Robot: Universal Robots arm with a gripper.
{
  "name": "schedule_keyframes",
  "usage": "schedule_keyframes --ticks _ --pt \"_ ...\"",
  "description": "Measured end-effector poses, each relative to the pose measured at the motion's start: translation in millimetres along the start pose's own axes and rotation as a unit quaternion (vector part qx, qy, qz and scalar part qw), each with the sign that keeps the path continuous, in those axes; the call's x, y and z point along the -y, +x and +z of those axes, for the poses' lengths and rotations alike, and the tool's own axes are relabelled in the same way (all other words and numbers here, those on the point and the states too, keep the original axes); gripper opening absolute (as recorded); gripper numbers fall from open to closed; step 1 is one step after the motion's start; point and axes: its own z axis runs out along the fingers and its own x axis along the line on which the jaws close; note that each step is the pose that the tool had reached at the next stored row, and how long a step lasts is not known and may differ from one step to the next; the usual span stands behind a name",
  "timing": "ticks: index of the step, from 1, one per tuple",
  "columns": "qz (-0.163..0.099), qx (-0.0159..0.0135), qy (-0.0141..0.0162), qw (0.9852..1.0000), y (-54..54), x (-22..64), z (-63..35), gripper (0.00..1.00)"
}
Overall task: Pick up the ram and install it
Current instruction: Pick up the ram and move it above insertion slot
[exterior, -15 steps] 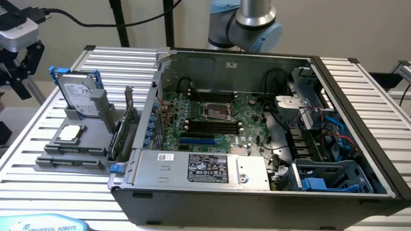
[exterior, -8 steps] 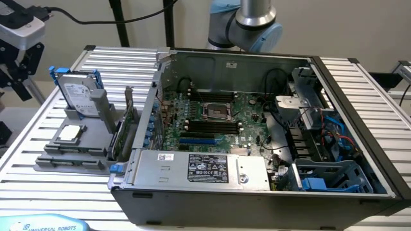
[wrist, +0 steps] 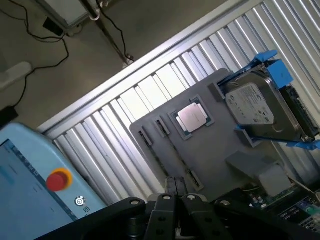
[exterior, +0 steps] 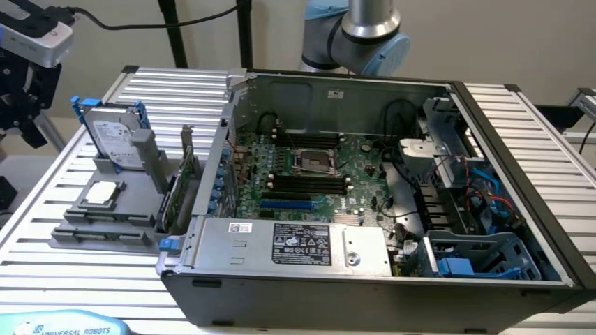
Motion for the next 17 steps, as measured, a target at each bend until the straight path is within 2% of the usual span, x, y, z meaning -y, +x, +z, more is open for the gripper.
schedule_keyframes --ticks 4,8,13,17 --pt "-0.037 -0.0019 0.0 0.9993 0.0 0.0 0.8 0.11" --pt "-0.073 -0.0037 0.0 0.9974 0.0 0.1 1.5 0.11" --pt "-0.118 -0.0059 0.0 0.993 0.0 0.2 2.6 0.11" --pt "-0.154 -0.0079 -0.0001 0.9881 0.0 0.2 3.9 0.11"
